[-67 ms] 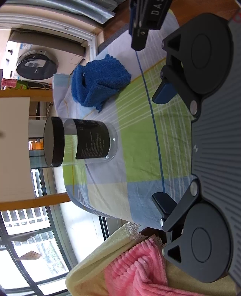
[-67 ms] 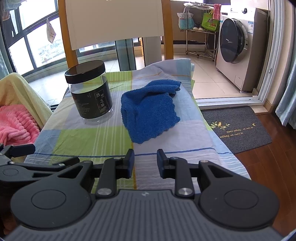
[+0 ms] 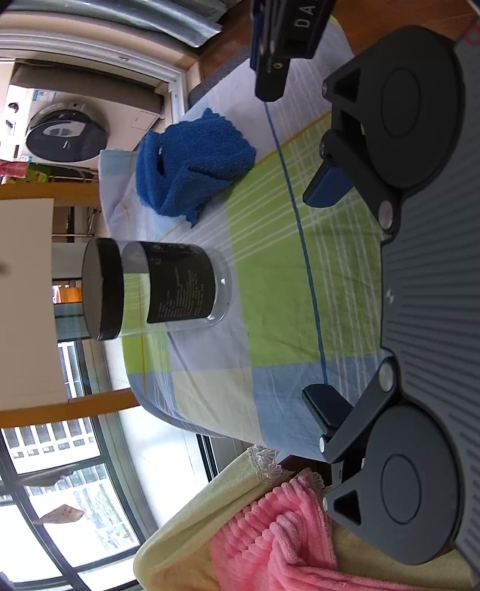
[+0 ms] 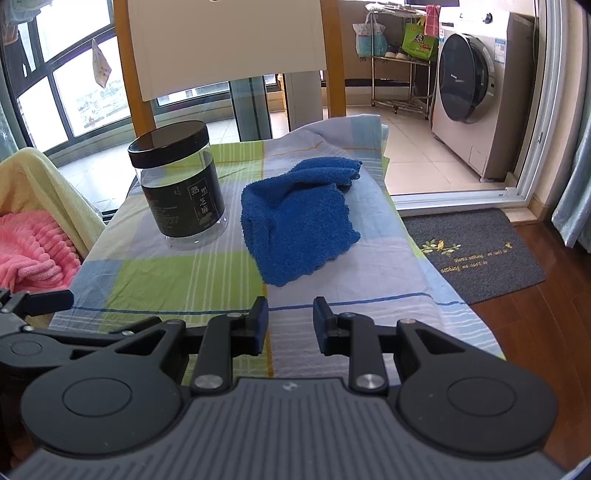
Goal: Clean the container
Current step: 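Grasp the blue towel with the right gripper while the left gripper grasps the glass jar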
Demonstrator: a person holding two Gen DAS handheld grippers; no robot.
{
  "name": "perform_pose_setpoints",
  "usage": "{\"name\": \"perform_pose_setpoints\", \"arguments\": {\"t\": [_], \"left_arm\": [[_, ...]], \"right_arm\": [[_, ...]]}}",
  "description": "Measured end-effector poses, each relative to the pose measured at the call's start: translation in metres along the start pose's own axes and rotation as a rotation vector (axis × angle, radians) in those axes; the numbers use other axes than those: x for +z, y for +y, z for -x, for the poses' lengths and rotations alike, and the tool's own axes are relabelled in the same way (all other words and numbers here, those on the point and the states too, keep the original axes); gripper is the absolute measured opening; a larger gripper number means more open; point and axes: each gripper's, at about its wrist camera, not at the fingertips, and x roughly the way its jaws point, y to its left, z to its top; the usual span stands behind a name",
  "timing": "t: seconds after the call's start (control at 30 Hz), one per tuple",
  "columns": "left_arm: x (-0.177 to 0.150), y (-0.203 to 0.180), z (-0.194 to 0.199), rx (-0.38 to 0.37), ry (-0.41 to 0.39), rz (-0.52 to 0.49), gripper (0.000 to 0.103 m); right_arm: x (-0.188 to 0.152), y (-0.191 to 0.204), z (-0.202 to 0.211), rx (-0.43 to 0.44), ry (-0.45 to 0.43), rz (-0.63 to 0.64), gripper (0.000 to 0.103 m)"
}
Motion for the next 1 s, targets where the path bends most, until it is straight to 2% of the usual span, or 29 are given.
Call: {"name": "perform_pose_setpoints", "arguments": {"t": [0.17,0.33,0.7,0.8,0.9,1.0], "left_arm": [[0.002,-0.003,-0.001,0.005,0.028,-0.014,0.102],[0.009,-0.007,-0.008,-0.018,0.031,-0.018,0.102],[0.027,-0.009,-0.028,-0.003,0.038,-0.018,0.102],[0.034,-0.007,-0.030,-0.008,0.026,-0.010,0.102],[0.044,0.005,-0.033,-0.032,0.027,0.030,0.102],[0.052,0.017,-0.040,-0.017,0.042,0.055,0.102]], "right_arm": [[0.002,0.008,-0.003,-0.005,0.007,-0.013,0.024],[0.007,-0.014,-0.009,0.047,-0.002,-0.058,0.024],[0.021,-0.030,-0.028,0.052,-0.010,-0.105,0.024],[0.029,-0.039,-0.026,0.111,-0.041,-0.159,0.024],[0.038,-0.052,-0.027,0.192,-0.085,-0.265,0.024],[0.047,-0.056,-0.035,0.246,-0.078,-0.318,0.024]]}}
